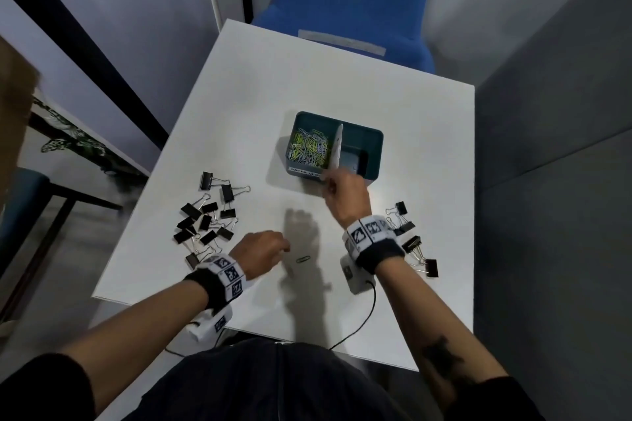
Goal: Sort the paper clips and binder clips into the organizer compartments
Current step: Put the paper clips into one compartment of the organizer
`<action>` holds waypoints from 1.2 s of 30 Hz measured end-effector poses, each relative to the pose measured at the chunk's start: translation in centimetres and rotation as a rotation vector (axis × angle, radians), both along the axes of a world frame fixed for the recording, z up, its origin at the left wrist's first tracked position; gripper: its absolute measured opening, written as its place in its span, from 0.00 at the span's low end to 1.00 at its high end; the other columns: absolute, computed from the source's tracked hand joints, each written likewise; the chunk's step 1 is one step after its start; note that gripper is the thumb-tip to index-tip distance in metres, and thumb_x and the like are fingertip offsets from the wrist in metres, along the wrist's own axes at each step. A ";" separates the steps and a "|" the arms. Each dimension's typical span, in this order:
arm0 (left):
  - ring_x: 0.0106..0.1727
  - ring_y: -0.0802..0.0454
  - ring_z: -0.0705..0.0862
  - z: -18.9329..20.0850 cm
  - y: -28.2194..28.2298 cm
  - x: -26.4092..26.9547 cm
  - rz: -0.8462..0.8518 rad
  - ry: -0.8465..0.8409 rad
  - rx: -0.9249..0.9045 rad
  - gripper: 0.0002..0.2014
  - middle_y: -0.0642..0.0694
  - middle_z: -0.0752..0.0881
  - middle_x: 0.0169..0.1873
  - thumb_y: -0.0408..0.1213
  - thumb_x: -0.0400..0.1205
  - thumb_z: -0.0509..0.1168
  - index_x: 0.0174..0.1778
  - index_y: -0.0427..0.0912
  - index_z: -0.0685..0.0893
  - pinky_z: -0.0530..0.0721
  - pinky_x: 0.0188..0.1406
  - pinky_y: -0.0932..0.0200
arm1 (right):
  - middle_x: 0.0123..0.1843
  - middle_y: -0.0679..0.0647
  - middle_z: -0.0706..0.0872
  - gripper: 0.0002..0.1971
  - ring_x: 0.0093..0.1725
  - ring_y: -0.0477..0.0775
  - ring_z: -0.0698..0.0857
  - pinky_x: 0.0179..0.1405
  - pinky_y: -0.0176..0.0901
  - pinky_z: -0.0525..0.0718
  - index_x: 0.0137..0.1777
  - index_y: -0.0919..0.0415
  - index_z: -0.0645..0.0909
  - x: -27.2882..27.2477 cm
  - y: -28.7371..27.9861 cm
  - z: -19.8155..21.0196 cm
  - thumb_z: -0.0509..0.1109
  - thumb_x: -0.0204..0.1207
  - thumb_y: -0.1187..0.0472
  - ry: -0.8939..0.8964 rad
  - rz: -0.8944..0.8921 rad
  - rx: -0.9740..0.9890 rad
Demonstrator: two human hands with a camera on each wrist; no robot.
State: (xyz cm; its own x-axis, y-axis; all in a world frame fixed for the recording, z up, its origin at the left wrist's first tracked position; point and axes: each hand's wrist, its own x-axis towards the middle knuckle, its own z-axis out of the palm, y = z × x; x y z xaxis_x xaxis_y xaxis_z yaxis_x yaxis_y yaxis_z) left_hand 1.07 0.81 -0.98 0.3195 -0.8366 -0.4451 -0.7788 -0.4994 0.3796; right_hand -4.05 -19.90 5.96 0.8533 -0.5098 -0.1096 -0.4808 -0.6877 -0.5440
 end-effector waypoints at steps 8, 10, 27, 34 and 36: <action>0.33 0.49 0.81 -2.1 2.0 -3.2 -0.275 -0.159 -0.090 0.20 0.49 0.80 0.39 0.38 0.68 0.77 0.55 0.52 0.82 0.79 0.19 0.57 | 0.61 0.57 0.78 0.20 0.59 0.59 0.78 0.44 0.53 0.83 0.67 0.54 0.78 -9.0 6.7 -8.9 0.66 0.75 0.66 0.306 0.309 0.037; 0.32 0.49 0.80 -2.5 1.7 -3.4 -0.368 -0.238 -0.063 0.20 0.49 0.79 0.35 0.35 0.61 0.79 0.47 0.49 0.84 0.74 0.16 0.59 | 0.60 0.57 0.77 0.18 0.58 0.60 0.77 0.34 0.50 0.81 0.64 0.55 0.78 -9.7 7.3 -9.6 0.67 0.75 0.67 0.312 0.391 -0.029; 0.53 0.41 0.82 -1.2 -0.7 -4.8 -0.051 -0.134 0.231 0.08 0.41 0.82 0.52 0.37 0.78 0.61 0.50 0.39 0.79 0.71 0.40 0.53 | 0.60 0.63 0.79 0.10 0.57 0.66 0.82 0.49 0.53 0.78 0.59 0.67 0.77 -8.1 7.7 -9.3 0.63 0.81 0.65 0.525 0.339 -0.035; 0.50 0.41 0.83 -0.5 -0.6 -4.2 -0.021 -0.044 0.225 0.05 0.42 0.84 0.48 0.38 0.74 0.65 0.42 0.41 0.78 0.72 0.40 0.53 | 0.60 0.64 0.80 0.11 0.57 0.68 0.83 0.49 0.53 0.77 0.60 0.67 0.77 -8.9 8.0 -9.9 0.61 0.81 0.64 0.544 0.365 -0.013; 0.46 0.43 0.83 0.6 -1.0 -3.2 0.054 0.014 0.172 0.06 0.44 0.85 0.44 0.39 0.73 0.68 0.38 0.46 0.75 0.72 0.38 0.55 | 0.57 0.64 0.82 0.10 0.53 0.69 0.83 0.42 0.53 0.72 0.58 0.67 0.76 -9.6 8.1 -9.8 0.59 0.82 0.64 0.491 0.364 -0.022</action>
